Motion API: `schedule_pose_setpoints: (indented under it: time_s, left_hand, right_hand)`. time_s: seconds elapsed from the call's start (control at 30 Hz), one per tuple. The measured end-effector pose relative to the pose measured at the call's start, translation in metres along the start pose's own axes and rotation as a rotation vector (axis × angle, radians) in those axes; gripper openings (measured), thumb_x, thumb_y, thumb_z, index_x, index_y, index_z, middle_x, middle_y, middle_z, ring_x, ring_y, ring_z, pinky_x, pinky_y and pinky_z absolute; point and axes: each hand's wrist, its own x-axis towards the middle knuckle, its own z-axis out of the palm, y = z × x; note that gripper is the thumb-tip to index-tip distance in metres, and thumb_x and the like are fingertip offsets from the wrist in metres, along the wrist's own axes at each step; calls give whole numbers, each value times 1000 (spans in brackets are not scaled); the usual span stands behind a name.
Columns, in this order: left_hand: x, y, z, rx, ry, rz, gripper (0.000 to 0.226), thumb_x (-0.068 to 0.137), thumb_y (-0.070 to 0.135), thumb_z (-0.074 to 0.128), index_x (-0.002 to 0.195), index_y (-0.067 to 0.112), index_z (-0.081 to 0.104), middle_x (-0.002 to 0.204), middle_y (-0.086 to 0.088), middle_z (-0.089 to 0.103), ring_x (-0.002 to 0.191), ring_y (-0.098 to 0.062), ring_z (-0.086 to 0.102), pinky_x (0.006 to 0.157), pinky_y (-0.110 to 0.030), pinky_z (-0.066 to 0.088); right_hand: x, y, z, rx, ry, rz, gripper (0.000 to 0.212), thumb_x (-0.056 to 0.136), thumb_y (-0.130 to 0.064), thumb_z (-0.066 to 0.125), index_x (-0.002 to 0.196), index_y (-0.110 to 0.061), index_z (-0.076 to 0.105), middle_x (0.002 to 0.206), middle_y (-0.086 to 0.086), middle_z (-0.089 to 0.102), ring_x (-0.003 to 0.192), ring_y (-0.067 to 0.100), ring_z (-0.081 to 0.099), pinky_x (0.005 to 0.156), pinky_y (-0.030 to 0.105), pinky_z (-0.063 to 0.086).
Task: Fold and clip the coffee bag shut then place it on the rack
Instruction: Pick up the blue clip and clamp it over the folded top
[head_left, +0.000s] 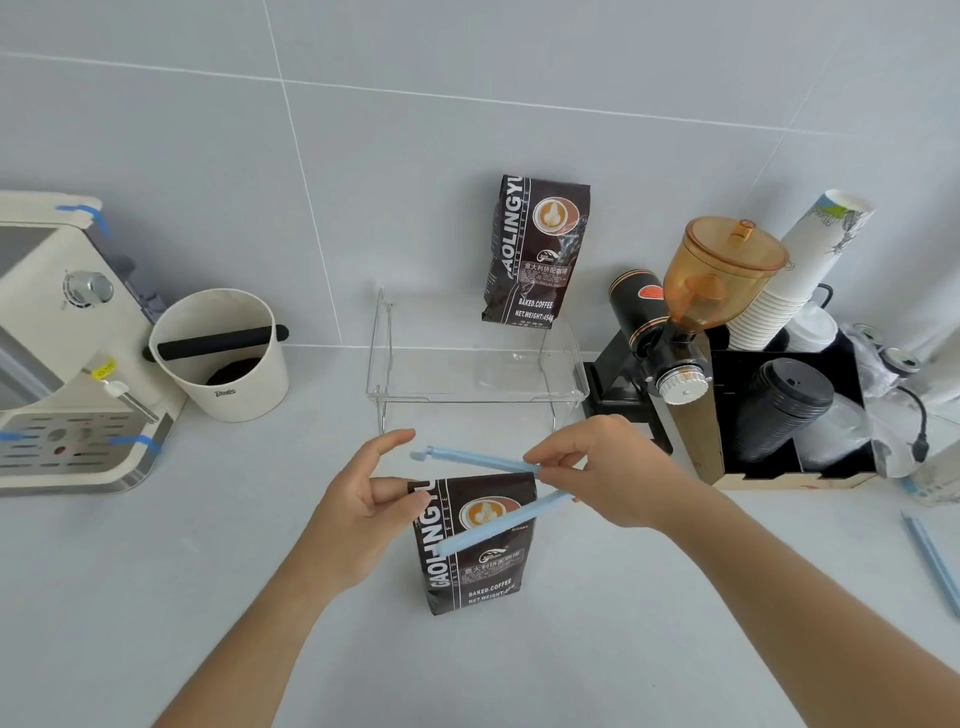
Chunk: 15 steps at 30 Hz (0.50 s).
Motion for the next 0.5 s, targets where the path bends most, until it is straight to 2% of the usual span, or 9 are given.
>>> schedule_pose_setpoints:
  time_s: [0.1, 0.2, 0.37, 0.5]
  left_hand:
    - [-1, 1, 0, -1, -17, -3, 55, 89, -4, 59, 125, 37, 51, 84, -11, 79, 84, -16, 73, 80, -20, 54]
    - [-2, 1, 1, -2, -7, -1, 46, 88, -7, 58, 117, 29, 59, 82, -5, 80, 78, -9, 72, 72, -12, 52]
    - [-3, -2, 1, -5, 26, 13, 26, 85, -10, 60, 96, 12, 67, 77, 0, 79, 69, -6, 70, 66, -12, 51]
    - [-4, -3, 3, 4, 44, 23, 17, 85, -8, 62, 91, 7, 64, 66, 0, 75, 61, -5, 67, 60, -10, 48]
  right_hand:
    - [3, -2, 0, 17, -4, -23, 20, 87, -18, 67, 103, -27, 76, 94, -9, 76, 83, 1, 66, 65, 6, 46]
    - [5, -3, 1, 21, -6, -45, 19, 87, -17, 68, 100, -27, 76, 91, -11, 75, 82, 0, 66, 66, 5, 46]
    - [6, -2, 2, 84, -9, -43, 19, 87, -16, 68, 97, -28, 77, 85, -18, 71, 81, -3, 64, 65, 0, 46]
    - [4, 0, 3, 168, -18, -32, 19, 89, -15, 65, 98, -28, 77, 92, -14, 74, 85, 1, 67, 72, 8, 51]
